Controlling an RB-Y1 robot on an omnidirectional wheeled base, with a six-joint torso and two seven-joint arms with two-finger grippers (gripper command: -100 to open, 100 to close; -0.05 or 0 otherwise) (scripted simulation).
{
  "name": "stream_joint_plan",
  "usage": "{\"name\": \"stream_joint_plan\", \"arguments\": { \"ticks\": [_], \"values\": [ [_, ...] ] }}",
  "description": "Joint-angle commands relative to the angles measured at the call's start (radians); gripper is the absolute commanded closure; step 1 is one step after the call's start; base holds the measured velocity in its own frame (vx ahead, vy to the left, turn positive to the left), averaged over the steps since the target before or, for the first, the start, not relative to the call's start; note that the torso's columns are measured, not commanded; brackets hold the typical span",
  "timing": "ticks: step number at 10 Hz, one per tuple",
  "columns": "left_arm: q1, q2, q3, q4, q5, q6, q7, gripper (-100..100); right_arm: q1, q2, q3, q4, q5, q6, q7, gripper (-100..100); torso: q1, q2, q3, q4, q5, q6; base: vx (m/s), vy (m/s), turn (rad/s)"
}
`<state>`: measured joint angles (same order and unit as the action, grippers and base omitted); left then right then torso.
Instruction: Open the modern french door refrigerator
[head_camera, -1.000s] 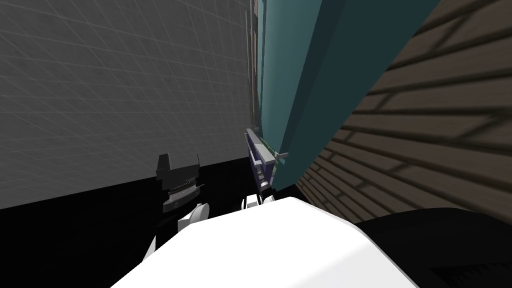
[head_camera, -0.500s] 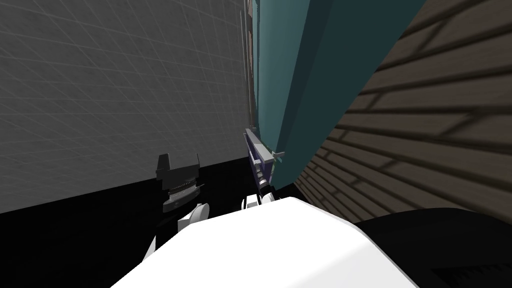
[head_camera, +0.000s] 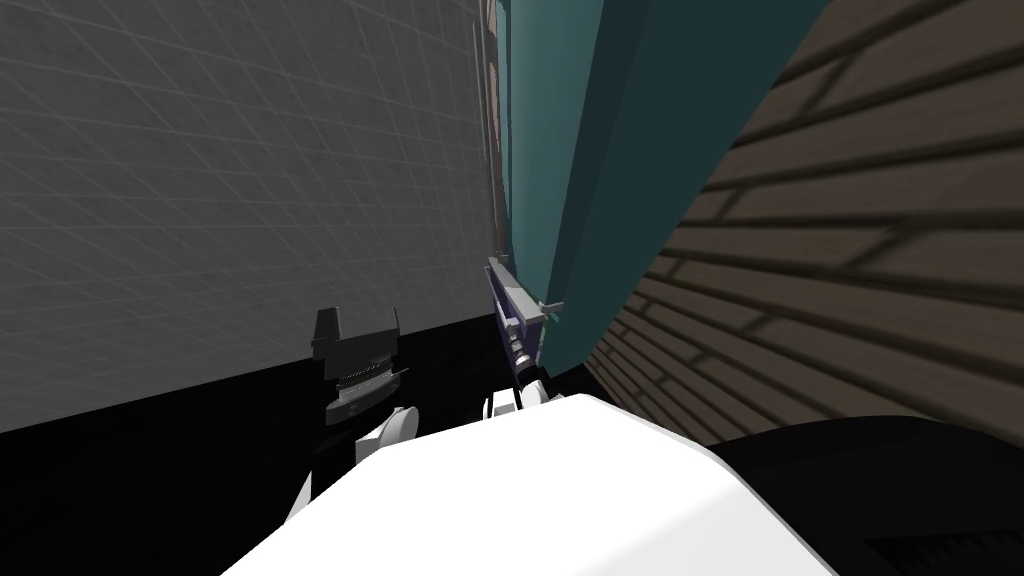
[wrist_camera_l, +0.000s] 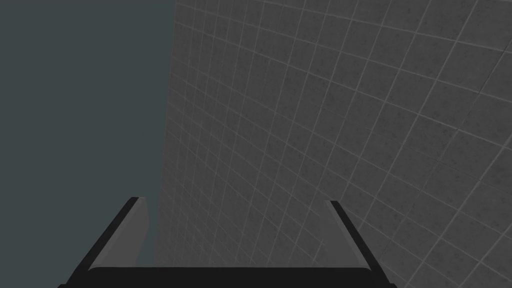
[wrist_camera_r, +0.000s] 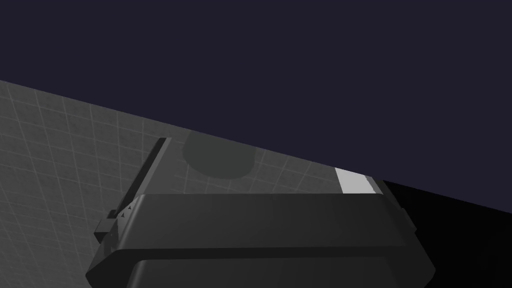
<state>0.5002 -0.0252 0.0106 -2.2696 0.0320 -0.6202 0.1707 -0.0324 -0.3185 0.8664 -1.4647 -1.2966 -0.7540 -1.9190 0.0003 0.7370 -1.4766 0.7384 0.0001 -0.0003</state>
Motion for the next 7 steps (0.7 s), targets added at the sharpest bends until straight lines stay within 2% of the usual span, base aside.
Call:
{"name": "stream_joint_plan", "arguments": {
  "ticks": [1, 4, 5, 6, 7],
  "values": [
    [0.000, 0.000, 0.000, 0.000, 0.000, 0.000, 0.000, 0, -0.002, 0.008, -0.022, -0.029, -0.028, 0.054, 0.037, -100, 0.000, 0.000, 0.000, 0.000, 0.000, 0.000, -0.013, -0.026, -0.046],
    [0.000, 0.000, 0.000, 0.000, 0.000, 0.000, 0.000, 0, -0.006, 0.019, -0.042, -0.050, -0.054, 0.103, 0.070, -100, 0.000, 0.001, 0.001, 0.000, 0.000, 0.000, -0.012, -0.025, -0.036],
    [0.000, 0.000, 0.000, 0.000, 0.000, 0.000, 0.000, 0, -0.007, 0.019, -0.037, -0.040, -0.046, 0.089, 0.059, -100, 0.000, 0.001, 0.001, 0.000, 0.000, 0.000, -0.006, -0.010, -0.003],
    [0.000, 0.000, 0.000, 0.000, 0.000, 0.000, 0.000, 0, -0.021, 0.022, -0.071, -0.032, -0.067, 0.104, 0.072, -100, 0.001, 0.001, 0.001, 0.000, 0.000, 0.000, 0.001, 0.006, 0.159],
    [0.000, 0.000, 0.000, 0.000, 0.000, 0.000, 0.000, 0, -0.027, 0.024, -0.084, -0.028, -0.076, 0.109, 0.077, -100, 0.001, 0.000, 0.000, 0.000, 0.000, 0.000, 0.007, 0.013, 0.158]
  ]
}}
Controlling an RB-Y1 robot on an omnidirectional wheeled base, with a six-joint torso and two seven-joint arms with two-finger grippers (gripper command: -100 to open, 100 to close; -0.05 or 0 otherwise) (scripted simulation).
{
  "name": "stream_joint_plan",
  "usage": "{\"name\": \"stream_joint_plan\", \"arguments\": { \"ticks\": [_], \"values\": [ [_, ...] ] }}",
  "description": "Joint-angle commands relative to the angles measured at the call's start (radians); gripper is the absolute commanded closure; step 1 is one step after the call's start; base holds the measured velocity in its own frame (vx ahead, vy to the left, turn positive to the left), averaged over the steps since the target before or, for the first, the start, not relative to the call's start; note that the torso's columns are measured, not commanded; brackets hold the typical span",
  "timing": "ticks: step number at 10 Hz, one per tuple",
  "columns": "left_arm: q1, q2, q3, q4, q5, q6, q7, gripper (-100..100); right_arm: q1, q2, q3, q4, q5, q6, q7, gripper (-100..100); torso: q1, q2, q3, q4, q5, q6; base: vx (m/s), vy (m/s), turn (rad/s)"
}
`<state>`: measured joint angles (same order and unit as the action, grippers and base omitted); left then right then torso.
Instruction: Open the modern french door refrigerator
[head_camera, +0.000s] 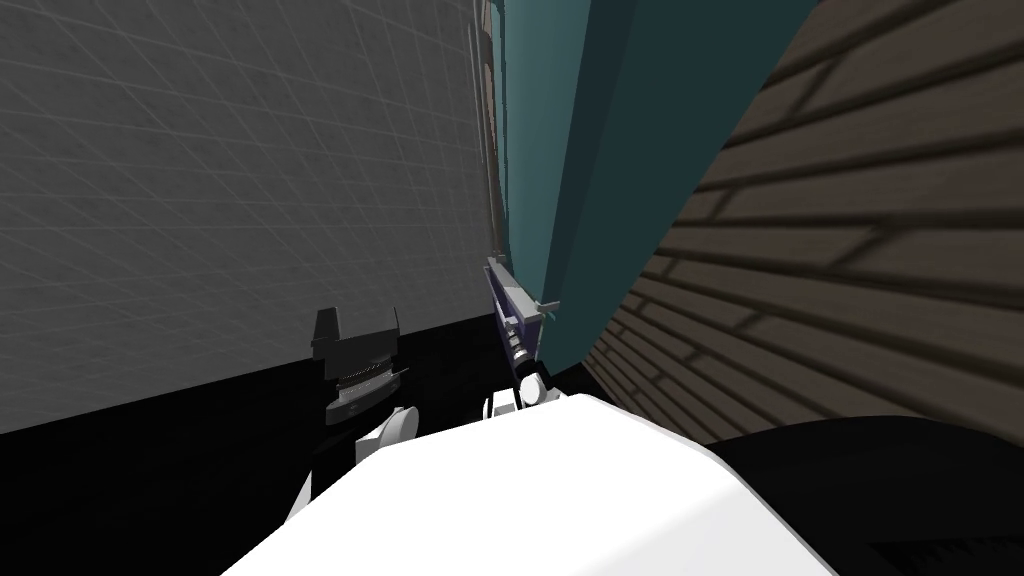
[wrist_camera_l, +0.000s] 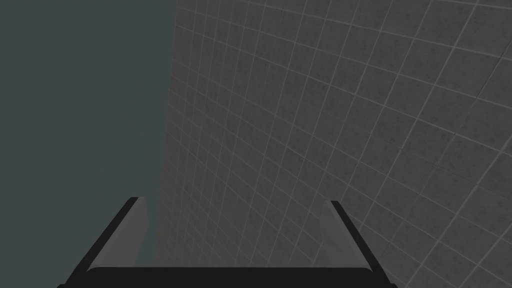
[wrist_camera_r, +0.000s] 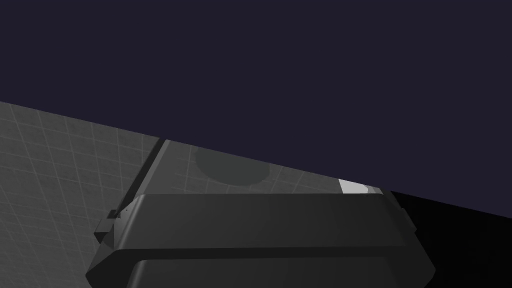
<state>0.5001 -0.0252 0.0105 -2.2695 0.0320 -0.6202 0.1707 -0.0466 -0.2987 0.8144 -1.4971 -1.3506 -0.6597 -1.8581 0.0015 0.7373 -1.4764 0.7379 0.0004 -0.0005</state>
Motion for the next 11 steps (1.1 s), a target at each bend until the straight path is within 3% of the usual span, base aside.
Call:
{"name": "stream_joint_plan", "arguments": {
  "ticks": [1, 2, 3, 4, 5, 8, 11],
  "values": [
    [0.000, 0.000, 0.000, 0.000, 0.000, 0.000, 0.000, 0, -0.018, 0.005, -0.045, 0.007, -0.030, 0.019, 0.020, -100, 0.000, 0.000, 0.000, 0.000, 0.000, 0.000, 0.009, 0.013, 0.099],
    [0.000, 0.000, 0.000, 0.000, 0.000, 0.000, 0.000, 0, -0.017, 0.007, -0.035, 0.010, -0.023, 0.013, 0.012, -100, -0.001, 0.000, 0.000, 0.000, 0.000, 0.001, 0.005, 0.005, 0.015],
    [0.000, 0.000, 0.000, 0.000, 0.000, 0.000, 0.000, 0, -0.001, 0.001, -0.005, -0.003, -0.005, 0.005, 0.007, 100, -0.002, 0.001, 0.000, 0.000, -0.001, 0.001, 0.001, -0.007, -0.181],
    [0.000, 0.000, 0.000, 0.000, 0.000, 0.000, 0.000, 0, 0.007, -0.001, 0.015, -0.008, 0.007, -0.002, 0.000, 100, -0.003, 0.001, 0.001, -0.002, -0.001, 0.002, 0.020, -0.011, -0.215],
    [0.000, 0.000, 0.000, 0.000, 0.000, 0.000, 0.000, 0, -0.009, 0.001, 0.001, -0.007, 0.008, -0.006, -0.007, 100, -0.005, 0.002, 0.002, -0.007, -0.002, 0.004, 0.011, -0.001, -0.039],
    [0.000, 0.000, 0.000, 0.000, 0.000, 0.000, 0.000, 0, -0.009, 0.028, -0.011, -0.007, -0.004, 0.022, 0.029, 100, 0.006, -0.001, -0.001, -0.001, 0.001, -0.002, -0.019, 0.134, -0.005],
    [0.000, 0.000, 0.000, 0.000, 0.000, 0.000, 0.000, 0, -0.006, 0.039, -0.015, -0.004, -0.011, 0.036, 0.043, 100, 0.001, -0.007, -0.004, 0.000, 0.000, -0.002, -0.030, 0.163, 0.003]
  ]
}}
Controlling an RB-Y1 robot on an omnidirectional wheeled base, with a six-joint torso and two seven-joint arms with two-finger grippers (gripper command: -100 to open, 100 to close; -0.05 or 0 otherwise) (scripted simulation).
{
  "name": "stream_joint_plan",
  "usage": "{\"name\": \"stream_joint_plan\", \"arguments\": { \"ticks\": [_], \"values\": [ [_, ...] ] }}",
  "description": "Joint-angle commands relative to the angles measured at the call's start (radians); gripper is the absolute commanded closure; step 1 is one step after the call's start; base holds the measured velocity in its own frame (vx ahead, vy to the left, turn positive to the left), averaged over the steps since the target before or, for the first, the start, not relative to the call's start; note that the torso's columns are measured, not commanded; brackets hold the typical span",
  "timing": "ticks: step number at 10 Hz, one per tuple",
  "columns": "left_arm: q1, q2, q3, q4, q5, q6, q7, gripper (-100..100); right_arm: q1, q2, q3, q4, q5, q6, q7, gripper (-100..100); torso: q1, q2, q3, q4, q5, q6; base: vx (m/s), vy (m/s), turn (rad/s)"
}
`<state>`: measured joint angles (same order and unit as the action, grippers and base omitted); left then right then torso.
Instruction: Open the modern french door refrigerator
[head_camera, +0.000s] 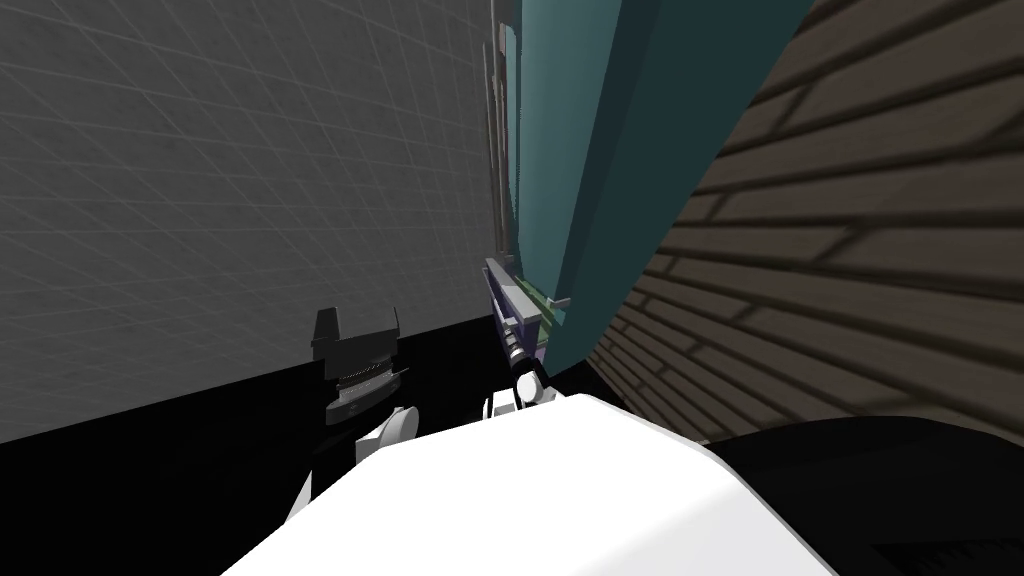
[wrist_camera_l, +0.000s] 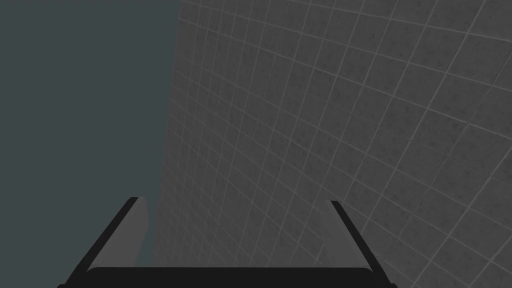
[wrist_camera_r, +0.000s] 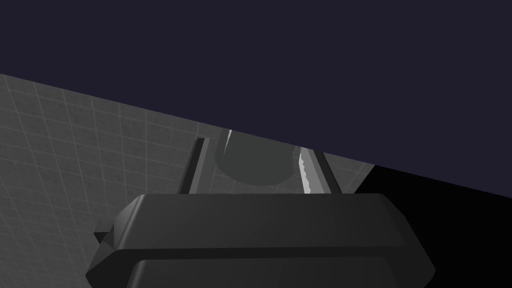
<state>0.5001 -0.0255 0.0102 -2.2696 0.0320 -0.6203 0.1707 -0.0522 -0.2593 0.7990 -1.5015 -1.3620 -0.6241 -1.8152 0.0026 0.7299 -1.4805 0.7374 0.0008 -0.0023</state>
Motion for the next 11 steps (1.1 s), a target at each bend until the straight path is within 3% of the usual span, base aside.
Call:
{"name": "stream_joint_plan", "arguments": {
  "ticks": [1, 4, 6, 11],
  "values": [
    [0.000, 0.000, 0.000, 0.000, 0.000, 0.000, 0.000, 0, 0.001, 0.012, 0.001, 0.003, -0.001, 0.006, 0.010, 100, -0.008, 0.001, 0.000, 0.000, -0.002, 0.003, -0.014, 0.111, 0.003],
    [0.000, 0.000, 0.000, 0.000, 0.000, 0.000, 0.000, 0, 0.003, 0.030, -0.002, 0.010, -0.001, 0.008, 0.026, 100, 0.003, -0.001, -0.001, -0.002, 0.000, 0.000, -0.018, 0.196, -0.005],
    [0.000, 0.000, 0.000, 0.000, 0.000, 0.000, 0.000, 0, 0.009, 0.033, 0.004, 0.009, 0.000, 0.009, 0.026, 100, -0.006, -0.004, -0.002, -0.002, -0.001, 0.001, -0.020, 0.118, -0.007],
    [0.000, 0.000, 0.000, 0.000, 0.000, 0.000, 0.000, 0, 0.015, 0.044, 0.008, 0.011, 0.003, 0.008, 0.033, 100, 0.000, -0.007, -0.004, -0.003, 0.000, 0.000, -0.018, 0.156, -0.009]
  ]
}}
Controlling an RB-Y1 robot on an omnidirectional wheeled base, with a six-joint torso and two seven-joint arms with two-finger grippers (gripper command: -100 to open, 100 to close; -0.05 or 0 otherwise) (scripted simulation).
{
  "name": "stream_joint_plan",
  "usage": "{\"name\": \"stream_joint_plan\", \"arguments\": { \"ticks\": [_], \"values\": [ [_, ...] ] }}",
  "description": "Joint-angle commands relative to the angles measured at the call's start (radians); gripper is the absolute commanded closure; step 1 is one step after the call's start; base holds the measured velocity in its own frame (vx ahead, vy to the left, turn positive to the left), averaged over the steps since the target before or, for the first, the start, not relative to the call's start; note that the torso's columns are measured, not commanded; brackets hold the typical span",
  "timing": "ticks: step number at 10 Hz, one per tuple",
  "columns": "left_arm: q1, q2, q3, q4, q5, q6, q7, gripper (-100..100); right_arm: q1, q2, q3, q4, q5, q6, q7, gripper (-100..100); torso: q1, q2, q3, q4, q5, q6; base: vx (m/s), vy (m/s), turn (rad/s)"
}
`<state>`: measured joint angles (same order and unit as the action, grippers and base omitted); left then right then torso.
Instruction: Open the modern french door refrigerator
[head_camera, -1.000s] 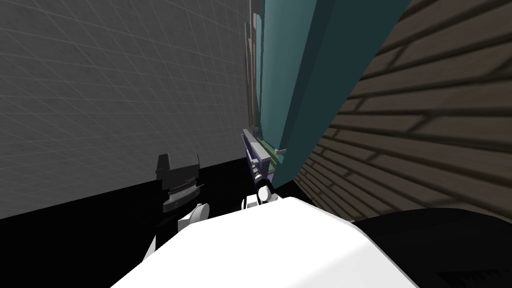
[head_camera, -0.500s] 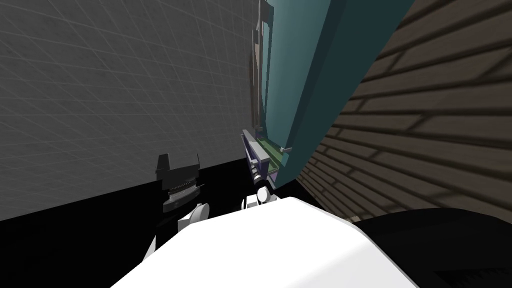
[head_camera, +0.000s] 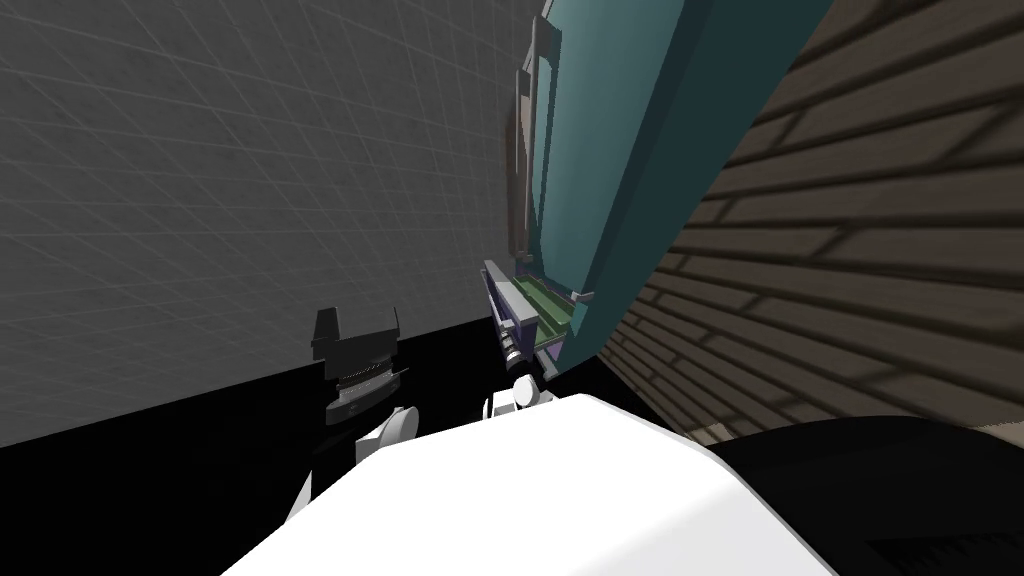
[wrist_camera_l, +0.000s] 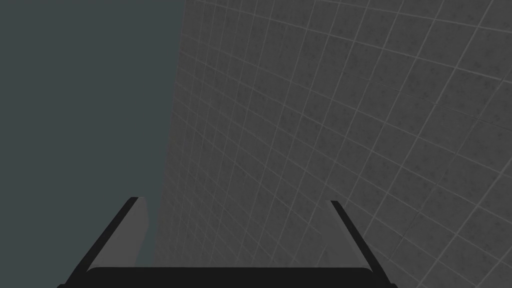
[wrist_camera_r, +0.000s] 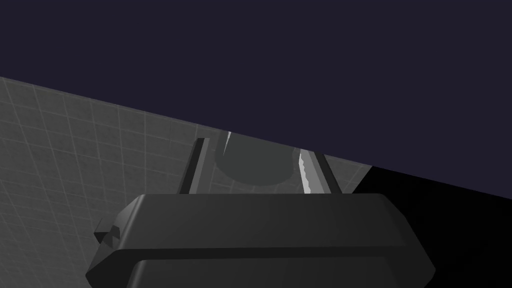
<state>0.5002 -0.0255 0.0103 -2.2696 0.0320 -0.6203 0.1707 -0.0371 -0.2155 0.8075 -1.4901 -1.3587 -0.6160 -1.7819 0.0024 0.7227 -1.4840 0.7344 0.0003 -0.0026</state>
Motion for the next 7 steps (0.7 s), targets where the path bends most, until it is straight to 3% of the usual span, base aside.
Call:
{"name": "stream_joint_plan", "arguments": {
  "ticks": [1, 3, 4, 7],
  "values": [
    [0.000, 0.000, 0.000, 0.000, 0.000, 0.000, 0.000, 0, -0.005, 0.016, -0.016, -0.007, -0.019, 0.031, 0.032, -100, -0.006, 0.000, 0.000, 0.000, -0.001, 0.001, -0.030, 0.020, -0.097],
    [0.000, 0.000, 0.000, 0.000, 0.000, 0.000, 0.000, 0, -0.017, 0.046, -0.053, -0.017, -0.058, 0.087, 0.087, -100, -0.006, 0.013, 0.006, 0.003, -0.001, 0.003, -0.031, 0.010, -0.119],
    [0.000, 0.000, 0.000, 0.000, 0.000, 0.000, 0.000, 0, -0.017, 0.046, -0.053, -0.017, -0.058, 0.092, 0.095, -100, -0.005, 0.016, 0.009, 0.004, -0.001, 0.003, -0.021, -0.003, -0.031],
    [0.000, 0.000, 0.000, 0.000, 0.000, 0.000, 0.000, 0, -0.035, 0.090, -0.109, -0.032, -0.116, 0.183, 0.190, -100, -0.002, 0.016, 0.008, 0.004, 0.000, 0.003, -0.032, 0.003, -0.105]
  ]
}}
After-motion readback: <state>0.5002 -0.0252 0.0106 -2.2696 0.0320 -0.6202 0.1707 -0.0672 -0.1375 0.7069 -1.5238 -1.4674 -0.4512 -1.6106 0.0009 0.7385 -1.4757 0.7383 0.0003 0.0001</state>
